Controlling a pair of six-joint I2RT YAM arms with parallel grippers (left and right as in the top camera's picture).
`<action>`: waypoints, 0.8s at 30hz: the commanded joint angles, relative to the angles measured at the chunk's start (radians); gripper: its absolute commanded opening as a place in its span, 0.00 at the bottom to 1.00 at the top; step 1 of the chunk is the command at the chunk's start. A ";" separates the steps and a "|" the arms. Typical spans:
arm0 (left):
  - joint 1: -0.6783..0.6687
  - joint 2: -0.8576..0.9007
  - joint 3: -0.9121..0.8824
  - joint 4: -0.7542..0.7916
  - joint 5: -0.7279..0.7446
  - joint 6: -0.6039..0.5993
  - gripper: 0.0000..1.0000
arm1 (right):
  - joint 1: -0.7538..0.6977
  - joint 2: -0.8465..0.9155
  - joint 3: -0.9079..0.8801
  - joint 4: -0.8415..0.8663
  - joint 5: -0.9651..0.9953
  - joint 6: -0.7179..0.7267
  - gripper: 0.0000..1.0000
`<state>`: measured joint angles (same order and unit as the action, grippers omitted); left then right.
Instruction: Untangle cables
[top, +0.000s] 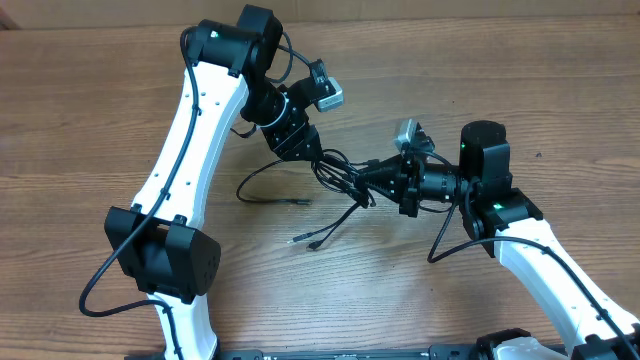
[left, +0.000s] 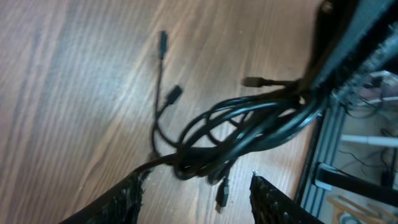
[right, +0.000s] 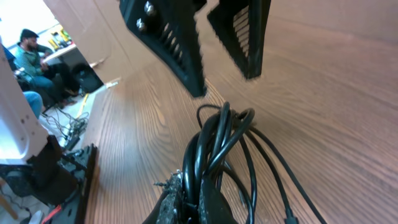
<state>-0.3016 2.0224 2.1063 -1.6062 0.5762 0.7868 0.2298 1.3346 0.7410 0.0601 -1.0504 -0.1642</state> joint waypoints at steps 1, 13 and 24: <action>-0.005 0.001 0.007 -0.010 0.070 0.082 0.56 | -0.003 -0.001 0.019 0.043 -0.064 0.039 0.04; -0.008 0.001 0.007 -0.019 0.083 0.082 0.47 | -0.003 -0.001 0.019 0.100 -0.108 0.068 0.04; -0.008 0.001 0.007 -0.084 0.134 0.151 0.56 | -0.003 -0.001 0.019 0.219 -0.119 0.117 0.04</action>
<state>-0.3016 2.0224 2.1067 -1.6821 0.6754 0.8803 0.2295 1.3346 0.7410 0.2672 -1.1488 -0.0635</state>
